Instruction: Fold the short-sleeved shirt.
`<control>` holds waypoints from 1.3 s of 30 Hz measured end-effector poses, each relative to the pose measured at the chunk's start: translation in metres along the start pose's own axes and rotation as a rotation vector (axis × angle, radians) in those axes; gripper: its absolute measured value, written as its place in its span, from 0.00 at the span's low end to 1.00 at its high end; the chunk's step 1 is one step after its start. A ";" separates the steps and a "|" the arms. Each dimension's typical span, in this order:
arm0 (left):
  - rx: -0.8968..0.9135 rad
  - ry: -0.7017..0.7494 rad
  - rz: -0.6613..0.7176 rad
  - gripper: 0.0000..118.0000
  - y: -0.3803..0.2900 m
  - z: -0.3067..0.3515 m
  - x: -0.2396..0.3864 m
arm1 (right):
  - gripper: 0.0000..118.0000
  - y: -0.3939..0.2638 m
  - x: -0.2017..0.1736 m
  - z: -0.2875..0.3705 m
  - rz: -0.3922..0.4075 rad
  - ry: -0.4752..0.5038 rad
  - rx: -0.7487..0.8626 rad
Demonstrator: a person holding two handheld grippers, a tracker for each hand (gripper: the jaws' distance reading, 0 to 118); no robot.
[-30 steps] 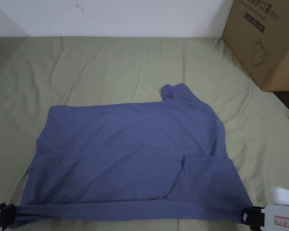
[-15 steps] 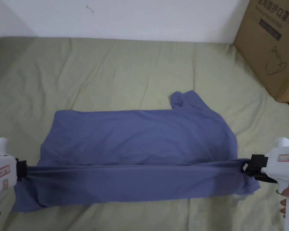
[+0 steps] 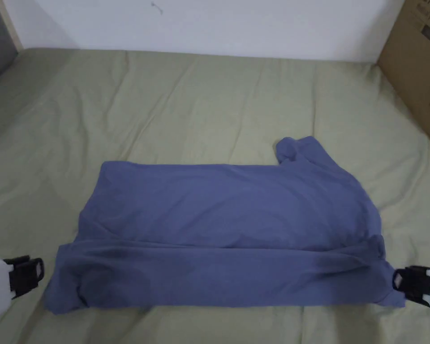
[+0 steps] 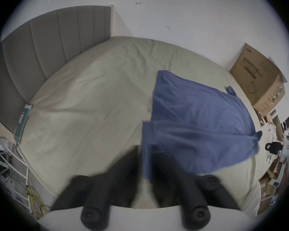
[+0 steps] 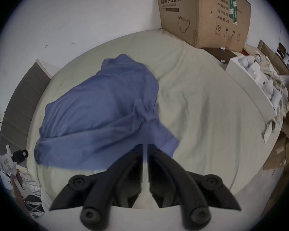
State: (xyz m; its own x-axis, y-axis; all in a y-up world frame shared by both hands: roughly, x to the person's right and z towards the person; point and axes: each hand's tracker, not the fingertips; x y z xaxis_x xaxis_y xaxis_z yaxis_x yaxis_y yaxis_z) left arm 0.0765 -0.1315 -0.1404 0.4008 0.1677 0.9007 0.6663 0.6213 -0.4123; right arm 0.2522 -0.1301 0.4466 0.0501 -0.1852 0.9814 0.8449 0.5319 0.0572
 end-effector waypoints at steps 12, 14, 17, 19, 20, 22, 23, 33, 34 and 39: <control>-0.014 0.028 0.026 0.91 -0.031 -0.040 0.011 | 0.01 -0.050 -0.005 -0.002 -0.017 0.049 -0.080; -0.017 0.005 0.044 0.89 -0.026 -0.049 0.014 | 0.01 -0.049 -0.007 -0.001 -0.023 0.056 -0.076; -0.138 0.027 0.041 0.55 -0.033 -0.074 0.022 | 0.01 -0.046 -0.005 -0.005 -0.030 0.056 -0.078; -0.114 0.089 -0.014 0.46 -0.036 -0.074 0.032 | 0.01 -0.045 -0.005 -0.009 -0.033 0.048 -0.077; -0.116 0.101 -0.017 0.44 -0.031 -0.070 0.034 | 0.01 -0.042 -0.003 -0.012 -0.033 0.044 -0.075; -0.122 0.100 -0.023 0.30 -0.028 -0.071 0.033 | 0.31 -0.036 -0.001 -0.017 -0.027 0.026 -0.060; -0.128 0.086 -0.024 0.25 -0.025 -0.070 0.032 | 0.52 -0.031 0.002 -0.024 -0.025 0.018 -0.052; -0.141 0.053 -0.033 0.11 -0.018 -0.059 0.039 | 0.06 0.001 0.019 -0.079 -0.050 0.132 -0.117; -0.138 0.050 -0.030 0.11 -0.017 -0.058 0.038 | 0.06 0.000 0.016 -0.074 -0.082 0.106 -0.120; -0.109 0.031 -0.025 0.10 -0.012 -0.042 0.033 | 0.06 -0.001 0.016 -0.064 -0.134 0.101 -0.135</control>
State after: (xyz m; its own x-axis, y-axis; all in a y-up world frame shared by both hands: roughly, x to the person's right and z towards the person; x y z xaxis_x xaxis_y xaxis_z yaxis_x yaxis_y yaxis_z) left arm 0.1078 -0.1652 -0.1115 0.4017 0.1282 0.9067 0.7402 0.5376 -0.4039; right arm 0.2858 -0.1867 0.4507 -0.0204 -0.3323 0.9429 0.9107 0.3830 0.1547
